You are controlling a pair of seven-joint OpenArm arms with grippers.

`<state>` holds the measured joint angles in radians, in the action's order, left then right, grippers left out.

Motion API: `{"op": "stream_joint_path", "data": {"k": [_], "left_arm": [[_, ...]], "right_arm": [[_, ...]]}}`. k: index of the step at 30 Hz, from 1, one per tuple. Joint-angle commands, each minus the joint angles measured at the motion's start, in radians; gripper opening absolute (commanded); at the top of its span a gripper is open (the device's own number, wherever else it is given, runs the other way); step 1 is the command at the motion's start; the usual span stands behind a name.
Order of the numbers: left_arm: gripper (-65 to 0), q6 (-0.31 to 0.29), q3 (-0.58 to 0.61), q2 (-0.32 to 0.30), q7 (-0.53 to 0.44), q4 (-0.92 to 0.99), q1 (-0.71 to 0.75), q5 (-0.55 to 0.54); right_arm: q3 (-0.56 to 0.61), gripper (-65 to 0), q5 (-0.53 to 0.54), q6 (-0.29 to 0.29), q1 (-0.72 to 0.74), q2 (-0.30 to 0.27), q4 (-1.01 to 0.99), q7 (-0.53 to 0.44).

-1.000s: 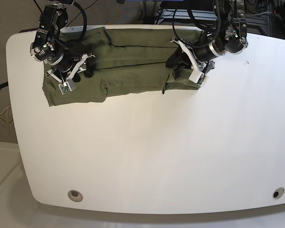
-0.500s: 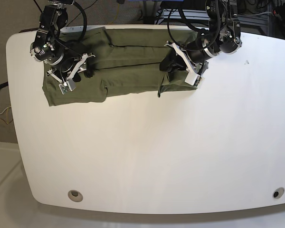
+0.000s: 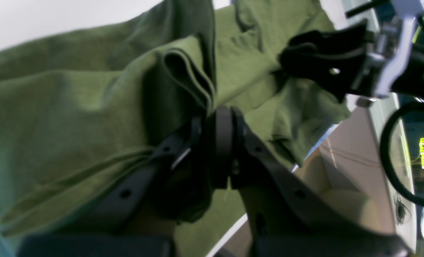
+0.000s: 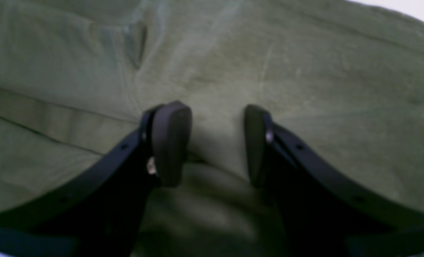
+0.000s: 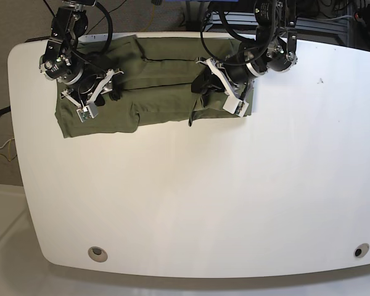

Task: Fold the T-shirt properly
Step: 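Drag the gripped strip end with the left gripper toward the right gripper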

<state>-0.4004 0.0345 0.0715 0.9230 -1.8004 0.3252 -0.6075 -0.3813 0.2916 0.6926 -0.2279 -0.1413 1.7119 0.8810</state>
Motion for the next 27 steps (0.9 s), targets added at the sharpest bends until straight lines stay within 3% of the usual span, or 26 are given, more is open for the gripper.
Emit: {"op": "stream_joint_path", "data": {"k": [1, 12, 27], "left_arm": [[-65.0, -0.008, 0.006, 0.006, -0.020, 0.016, -0.029, -0.022], [-65.0, -0.034, 0.006, 0.024, 0.000, 0.051, -0.090, -0.027], [-65.0, -0.014, 0.074, 0.010, -0.006, 0.008, -0.093, -0.025]], "right_arm": [[-0.001, -37.6, 0.008, 0.006, 0.006, -0.007, 0.012, -0.010], [-0.001, -37.5, 0.005, 0.006, 0.004, -0.006, 0.010, -0.002], [0.002, -37.4, 0.005, 0.006, 0.004, -0.004, 0.008, 0.009]]}}
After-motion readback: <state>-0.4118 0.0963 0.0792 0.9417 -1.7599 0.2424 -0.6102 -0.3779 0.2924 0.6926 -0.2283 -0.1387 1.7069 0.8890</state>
